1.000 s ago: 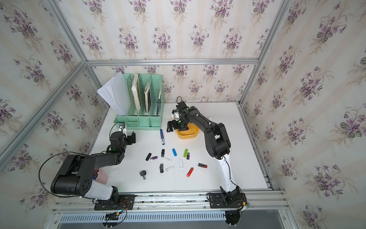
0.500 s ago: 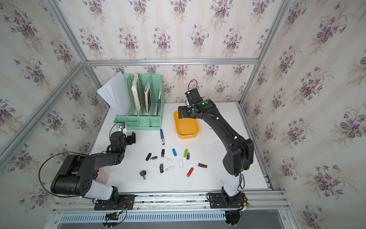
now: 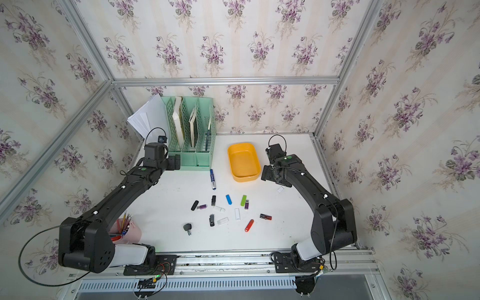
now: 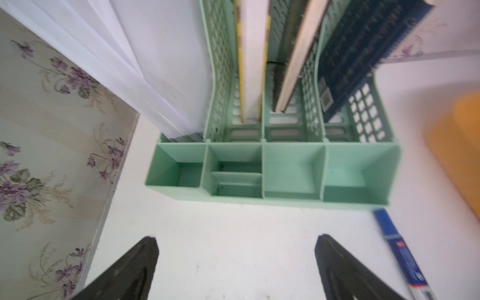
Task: Put the usb flash drive into the storage box
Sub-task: Adjust the storage box at the center of the board.
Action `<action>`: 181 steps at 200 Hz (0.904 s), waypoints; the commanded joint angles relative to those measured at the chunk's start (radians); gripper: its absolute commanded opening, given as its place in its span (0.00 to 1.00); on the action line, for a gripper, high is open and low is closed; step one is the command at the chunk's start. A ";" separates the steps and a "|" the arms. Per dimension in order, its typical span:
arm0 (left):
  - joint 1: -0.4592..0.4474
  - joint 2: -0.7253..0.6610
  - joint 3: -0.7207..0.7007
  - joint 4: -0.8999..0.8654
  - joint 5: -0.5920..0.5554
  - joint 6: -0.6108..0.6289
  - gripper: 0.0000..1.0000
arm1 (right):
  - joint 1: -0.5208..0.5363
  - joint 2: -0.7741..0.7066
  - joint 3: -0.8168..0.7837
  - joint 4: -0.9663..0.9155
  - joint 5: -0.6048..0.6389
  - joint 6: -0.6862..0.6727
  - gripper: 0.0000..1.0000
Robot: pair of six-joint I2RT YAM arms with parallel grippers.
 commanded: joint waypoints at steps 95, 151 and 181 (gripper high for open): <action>-0.200 -0.110 -0.118 -0.324 0.107 -0.181 0.99 | -0.099 0.089 0.063 0.131 -0.108 -0.009 0.87; -0.205 -0.065 -0.075 -0.351 0.134 -0.190 0.99 | 0.013 0.251 0.299 0.077 -0.216 -0.071 1.00; -0.207 -0.059 -0.072 -0.357 0.133 -0.195 0.99 | 0.078 0.324 0.398 0.160 -0.354 -0.064 1.00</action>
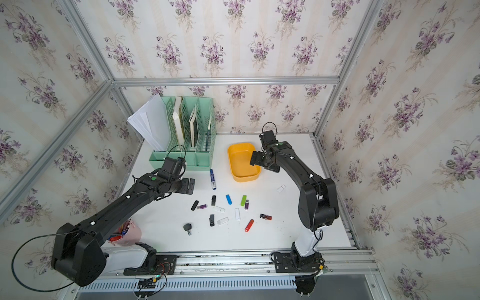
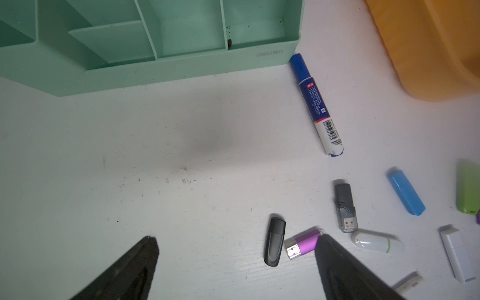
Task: Put the usb flash drive into the storage box
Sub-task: Adjust the storage box at the center of the board.
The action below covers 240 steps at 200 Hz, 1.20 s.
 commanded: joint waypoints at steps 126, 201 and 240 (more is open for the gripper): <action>-0.002 -0.031 -0.021 -0.048 -0.004 -0.017 0.99 | 0.227 0.398 0.357 -0.130 -0.178 -0.121 1.00; -0.001 -0.037 -0.024 -0.047 0.005 -0.027 0.99 | 0.026 0.212 0.016 -0.072 -0.084 -0.109 1.00; -0.004 -0.044 -0.022 -0.054 0.005 -0.029 0.99 | -0.020 0.251 0.131 -0.120 -0.085 -0.191 1.00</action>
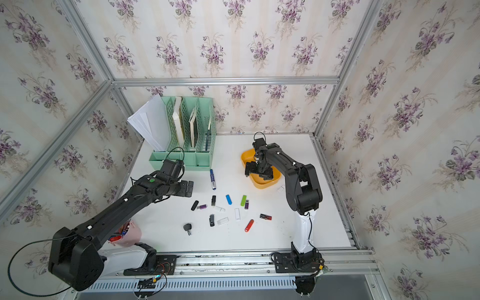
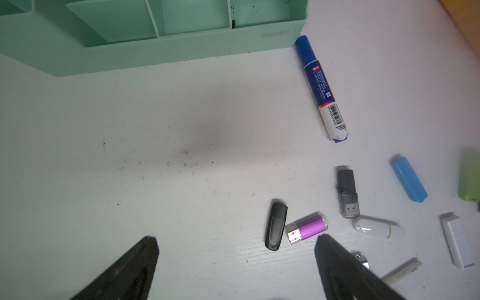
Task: Put the usb flash drive into the storage box
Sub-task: Adjust the storage box at the center of the board.
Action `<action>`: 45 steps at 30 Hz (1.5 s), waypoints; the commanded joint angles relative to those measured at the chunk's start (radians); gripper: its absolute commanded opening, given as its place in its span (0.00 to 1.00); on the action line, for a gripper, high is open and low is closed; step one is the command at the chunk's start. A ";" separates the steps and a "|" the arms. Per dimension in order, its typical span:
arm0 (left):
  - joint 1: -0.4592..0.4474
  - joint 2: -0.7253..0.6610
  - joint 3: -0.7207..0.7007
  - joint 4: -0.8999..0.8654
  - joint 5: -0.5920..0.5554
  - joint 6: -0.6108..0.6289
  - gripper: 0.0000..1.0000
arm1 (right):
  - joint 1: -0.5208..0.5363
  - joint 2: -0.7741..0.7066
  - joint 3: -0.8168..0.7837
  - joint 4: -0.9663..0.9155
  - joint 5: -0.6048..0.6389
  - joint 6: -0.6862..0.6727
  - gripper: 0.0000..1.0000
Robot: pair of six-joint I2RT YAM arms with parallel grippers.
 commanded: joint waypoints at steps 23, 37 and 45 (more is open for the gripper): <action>-0.003 -0.043 -0.019 -0.032 -0.022 -0.012 0.99 | 0.060 0.354 0.536 0.008 -0.228 -0.403 1.00; -0.003 -0.073 -0.053 -0.041 -0.029 -0.019 0.99 | 0.153 0.250 0.332 -0.051 -0.585 -0.553 0.97; -0.004 -0.064 -0.047 -0.031 -0.014 -0.022 0.99 | 0.165 0.061 0.092 -0.036 -0.547 -0.537 0.99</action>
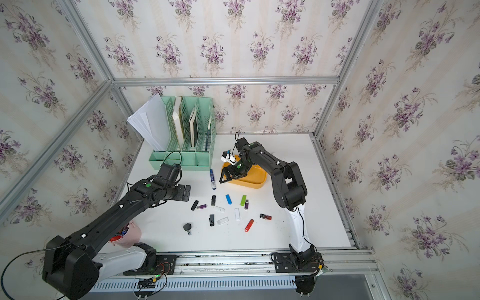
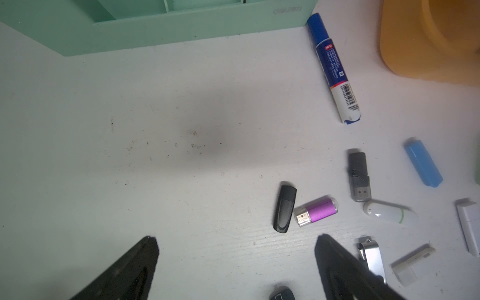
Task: Put the usb flash drive into the storage box
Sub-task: Adjust the storage box at the center of the board, then pick up the USB flash from the center of the board.
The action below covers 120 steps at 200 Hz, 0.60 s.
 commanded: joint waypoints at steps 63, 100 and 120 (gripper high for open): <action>-0.001 0.015 0.013 -0.020 0.055 -0.014 0.99 | -0.001 -0.270 -0.089 0.134 0.535 0.327 1.00; -0.015 0.018 -0.009 -0.031 0.112 0.023 0.99 | -0.004 -0.410 -0.160 0.063 0.832 0.540 1.00; -0.027 0.042 -0.021 0.005 0.178 0.046 0.99 | -0.039 -0.483 -0.252 0.038 0.890 0.636 1.00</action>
